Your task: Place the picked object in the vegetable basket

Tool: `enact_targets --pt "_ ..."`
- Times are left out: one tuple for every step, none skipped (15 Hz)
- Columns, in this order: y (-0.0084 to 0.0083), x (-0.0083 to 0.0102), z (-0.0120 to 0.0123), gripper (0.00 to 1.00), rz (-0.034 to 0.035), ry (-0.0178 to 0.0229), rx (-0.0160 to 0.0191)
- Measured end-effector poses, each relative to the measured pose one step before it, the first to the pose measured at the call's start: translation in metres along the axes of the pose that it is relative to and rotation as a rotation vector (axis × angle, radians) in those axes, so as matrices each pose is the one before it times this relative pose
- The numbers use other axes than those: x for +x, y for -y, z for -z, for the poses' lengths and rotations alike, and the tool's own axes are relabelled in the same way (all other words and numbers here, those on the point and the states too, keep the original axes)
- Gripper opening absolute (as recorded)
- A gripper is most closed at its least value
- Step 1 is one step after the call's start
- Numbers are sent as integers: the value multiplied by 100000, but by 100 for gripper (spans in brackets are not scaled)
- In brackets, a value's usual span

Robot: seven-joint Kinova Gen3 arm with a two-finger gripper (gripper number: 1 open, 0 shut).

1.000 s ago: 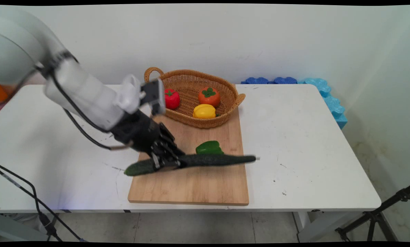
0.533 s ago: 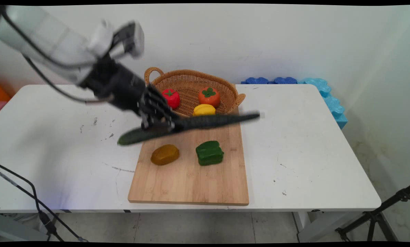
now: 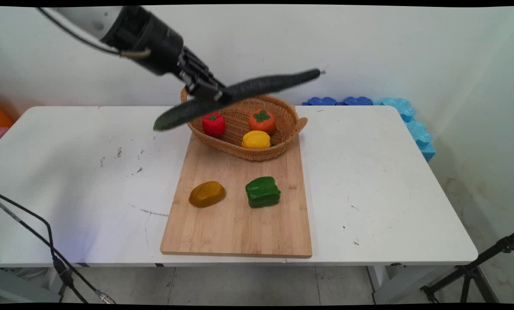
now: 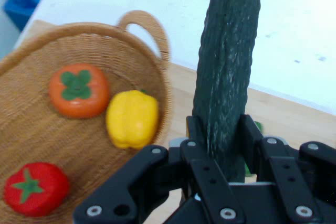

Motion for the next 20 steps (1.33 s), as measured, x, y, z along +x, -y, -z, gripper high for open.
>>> enact_targets --pt "596 317 -152 0 852 63 1232" --pt "902 434 -385 0 1376 301 1834" --pt "1011 440 -562 0 1556 540 2087" --pt "966 381 -698 0 1480 774 1987" --pt "814 294 -721 0 1221 781 1623" --pt "506 175 -487 0 749 560 1044" --pt "748 224 -818 0 1097 952 1497" --pt "695 202 -837 0 1019 992 1425" --pt "837 222 -1190 0 1216 1487 1682" --pt "553 160 -965 0 892 1182 1102" --pt "327 96 -596 0 576 723 660" --pt "457 113 -963 0 912 1157 880" --pt "280 84 -627 0 594 720 547" --pt "377 122 -984 0 837 1079 680" --pt "410 112 -1167 0 931 1224 709" --pt "377 92 -1082 0 904 1125 683" --pt "314 117 -950 0 615 900 527" --pt "377 68 -1047 0 804 1046 630" --pt "377 9 -981 0 843 1013 653" --pt "260 66 -862 0 542 829 354"
